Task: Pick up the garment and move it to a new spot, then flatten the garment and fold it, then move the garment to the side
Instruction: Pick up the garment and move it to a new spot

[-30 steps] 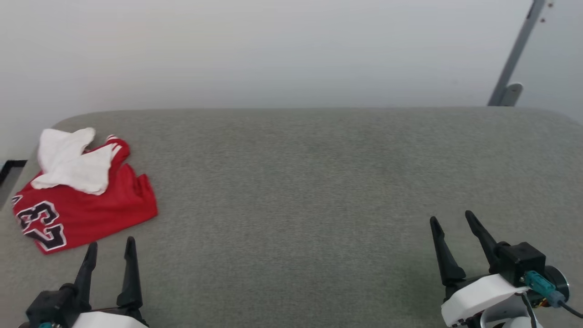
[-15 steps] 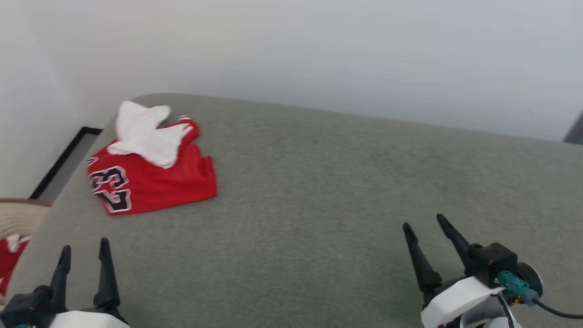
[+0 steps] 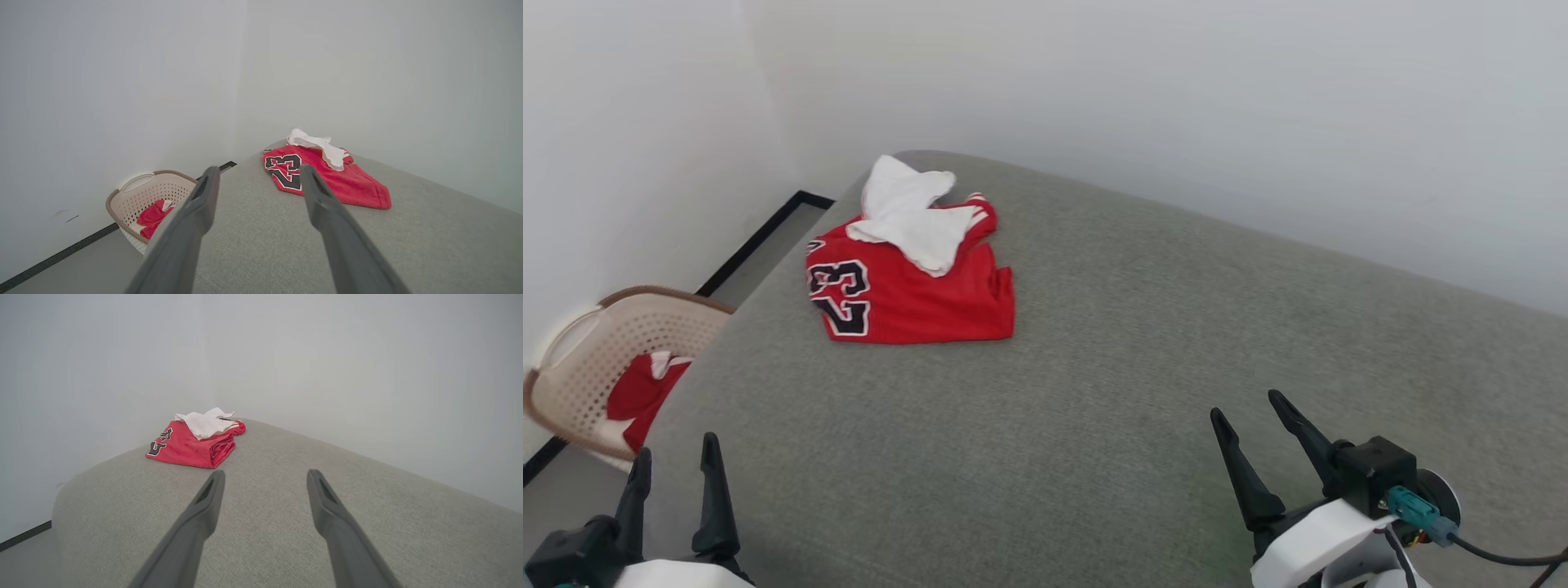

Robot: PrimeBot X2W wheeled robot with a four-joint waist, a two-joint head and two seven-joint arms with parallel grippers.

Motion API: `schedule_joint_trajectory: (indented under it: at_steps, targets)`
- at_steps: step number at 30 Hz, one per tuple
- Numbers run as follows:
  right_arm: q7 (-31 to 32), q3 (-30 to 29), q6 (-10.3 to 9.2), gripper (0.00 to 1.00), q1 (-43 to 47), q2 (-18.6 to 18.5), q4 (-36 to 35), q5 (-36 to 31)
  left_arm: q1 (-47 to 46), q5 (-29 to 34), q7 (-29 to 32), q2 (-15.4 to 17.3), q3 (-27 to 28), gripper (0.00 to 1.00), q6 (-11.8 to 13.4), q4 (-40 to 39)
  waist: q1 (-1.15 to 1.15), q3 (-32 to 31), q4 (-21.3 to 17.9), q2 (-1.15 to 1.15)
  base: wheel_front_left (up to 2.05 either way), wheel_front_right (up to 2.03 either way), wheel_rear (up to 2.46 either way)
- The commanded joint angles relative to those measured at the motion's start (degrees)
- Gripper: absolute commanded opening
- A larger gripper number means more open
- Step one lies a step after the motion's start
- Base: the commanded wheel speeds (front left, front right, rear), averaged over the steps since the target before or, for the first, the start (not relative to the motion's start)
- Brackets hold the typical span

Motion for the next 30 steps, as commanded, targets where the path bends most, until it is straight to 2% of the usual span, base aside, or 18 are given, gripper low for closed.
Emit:
schedule_joint_trajectory:
  at_steps: [1, 7, 13, 22, 30]
  targets:
    - [0.0, -0.1, -0.02, 1.0, -0.55, 0.15, 0.02, 0.28, -0.26, -0.33, 0.21, 0.07, -0.08, 1.0, 0.46, 0.17, 0.0, 0.02, 1.09, 0.0, 0.0, 0.0, 0.0]
    - [0.36, -0.31, -0.02, 1.0, -0.6, 0.22, -0.35, 0.02, -2.0, -1.35, 0.27, 0.0, -0.24, 1.0, 0.36, 0.62, 0.0, 0.75, 1.7, 0.0, 0.0, 0.0, 0.0]
    - [0.88, -1.57, -0.02, 1.0, -1.13, -0.12, -1.03, -0.53, -6.58, -2.2, 0.41, 0.82, -0.99, 1.0, -0.58, 2.23, 0.0, 2.92, 0.11, 0.0, 0.0, 0.0, 0.0]
    - [2.0, -3.48, -0.02, 1.0, -3.27, -0.51, -3.27, -1.92, -16.82, -3.07, 0.81, 4.21, -2.41, 1.0, -1.99, 7.11, 0.0, 7.76, -4.7, 0.0, 0.0, 0.0, 0.0]
    - [3.31, -4.63, -0.02, 1.0, -6.5, -0.5, -6.17, -3.75, -28.41, -4.27, 0.51, 8.83, -5.14, 1.0, -3.03, 17.57, 0.0, 14.75, -10.5, 0.0, 0.0, 0.0, 0.0]
